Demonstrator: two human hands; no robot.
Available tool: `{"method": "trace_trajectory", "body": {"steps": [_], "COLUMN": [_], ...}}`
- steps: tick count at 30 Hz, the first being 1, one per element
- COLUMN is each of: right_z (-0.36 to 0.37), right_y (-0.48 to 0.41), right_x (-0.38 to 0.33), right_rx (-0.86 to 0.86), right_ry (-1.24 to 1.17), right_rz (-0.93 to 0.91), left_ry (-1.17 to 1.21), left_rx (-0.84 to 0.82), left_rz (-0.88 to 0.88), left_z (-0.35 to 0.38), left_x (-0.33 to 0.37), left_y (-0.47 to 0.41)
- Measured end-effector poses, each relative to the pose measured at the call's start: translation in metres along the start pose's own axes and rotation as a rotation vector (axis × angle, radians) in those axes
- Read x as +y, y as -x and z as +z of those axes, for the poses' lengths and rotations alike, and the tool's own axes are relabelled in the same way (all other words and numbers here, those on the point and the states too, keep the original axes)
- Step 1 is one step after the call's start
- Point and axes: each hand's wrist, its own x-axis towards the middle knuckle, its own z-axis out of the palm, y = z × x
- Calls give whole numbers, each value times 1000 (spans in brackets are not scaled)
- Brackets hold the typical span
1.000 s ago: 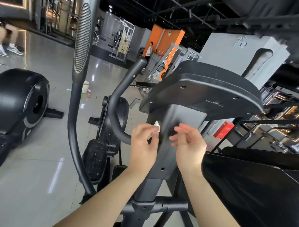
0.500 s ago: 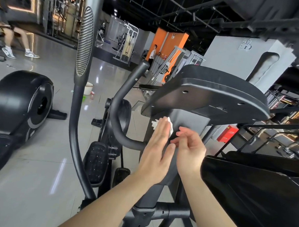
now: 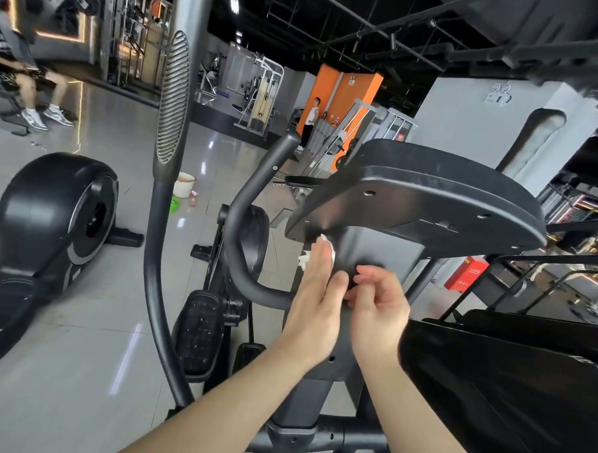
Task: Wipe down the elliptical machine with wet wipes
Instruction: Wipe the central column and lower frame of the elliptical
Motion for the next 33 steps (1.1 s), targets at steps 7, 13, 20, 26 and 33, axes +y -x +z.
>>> {"method": "trace_trajectory", "body": {"steps": [7,13,20,26,33], "right_z": [4,2,-10,-11,-10], "right_y": [1,3,2,4,6], "right_x": [2,0,-1,-5,-10], "right_rx": [25,6,-31,-72,-82], "right_ry": [31,49,27,-32,-10], "right_rz": [-22,-22,-1,19,39], "left_ry": [19,58,-332,-218,-180], "left_rx": [60,142,41,66,77], "left_rz": [-204,-220,260,-127,-19], "left_z": [-4,1,8,1,1], "left_x": [-12,3,-1,-44,-5], "left_y": [-29,-22,5,5,5]}}
